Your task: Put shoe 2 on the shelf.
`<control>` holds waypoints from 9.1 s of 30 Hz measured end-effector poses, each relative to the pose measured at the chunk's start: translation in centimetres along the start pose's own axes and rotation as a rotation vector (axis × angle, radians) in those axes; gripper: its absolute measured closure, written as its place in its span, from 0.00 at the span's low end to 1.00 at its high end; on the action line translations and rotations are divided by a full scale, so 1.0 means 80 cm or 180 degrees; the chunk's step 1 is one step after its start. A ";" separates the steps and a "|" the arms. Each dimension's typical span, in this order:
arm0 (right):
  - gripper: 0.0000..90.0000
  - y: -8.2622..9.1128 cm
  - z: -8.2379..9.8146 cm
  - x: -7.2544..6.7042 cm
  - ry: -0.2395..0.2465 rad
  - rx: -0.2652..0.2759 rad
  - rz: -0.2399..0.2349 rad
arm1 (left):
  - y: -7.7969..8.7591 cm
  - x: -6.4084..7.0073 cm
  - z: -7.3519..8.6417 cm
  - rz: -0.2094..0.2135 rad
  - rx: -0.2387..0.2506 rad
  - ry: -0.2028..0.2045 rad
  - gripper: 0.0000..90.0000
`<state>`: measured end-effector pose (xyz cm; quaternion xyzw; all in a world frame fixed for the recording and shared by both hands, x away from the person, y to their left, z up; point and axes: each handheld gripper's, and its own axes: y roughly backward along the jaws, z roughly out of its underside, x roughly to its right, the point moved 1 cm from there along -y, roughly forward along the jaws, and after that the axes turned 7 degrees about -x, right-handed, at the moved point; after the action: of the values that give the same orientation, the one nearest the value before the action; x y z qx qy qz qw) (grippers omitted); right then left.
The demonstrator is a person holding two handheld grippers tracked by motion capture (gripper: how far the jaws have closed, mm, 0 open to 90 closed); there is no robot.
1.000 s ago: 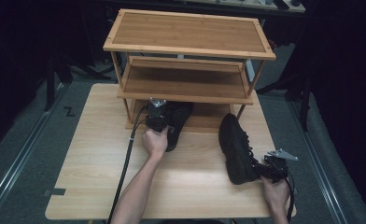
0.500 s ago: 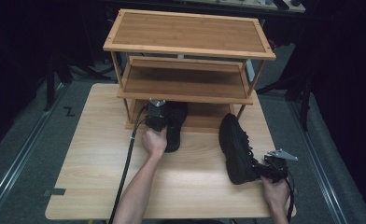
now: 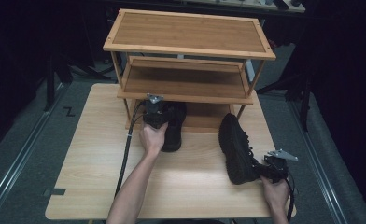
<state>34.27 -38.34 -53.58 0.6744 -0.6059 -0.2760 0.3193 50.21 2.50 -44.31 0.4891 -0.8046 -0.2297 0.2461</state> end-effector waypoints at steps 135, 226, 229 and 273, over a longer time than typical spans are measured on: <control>0.47 0.000 0.000 0.000 -0.0013 -0.0002 0.0002 | 0.077 -0.056 0.131 0.0413 -0.0275 -0.0387 0.27; 0.45 0.036 -0.071 -0.048 0.0362 0.0295 -0.0750 | 0.059 -0.076 0.190 -0.0227 -0.0618 -0.0472 0.30; 0.44 0.035 -0.077 -0.057 0.0406 0.0303 -0.0833 | 0.059 -0.075 0.190 -0.0228 -0.0617 -0.0473 0.30; 0.32 0.023 -0.115 -0.197 0.1095 -0.0022 -0.0857 | 0.059 -0.075 0.190 -0.0220 -0.0620 -0.0478 0.29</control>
<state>38.25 -21.91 -46.45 0.7853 -0.4459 -0.1991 0.3806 39.98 11.84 -54.21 0.4718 -0.7773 -0.3511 0.2234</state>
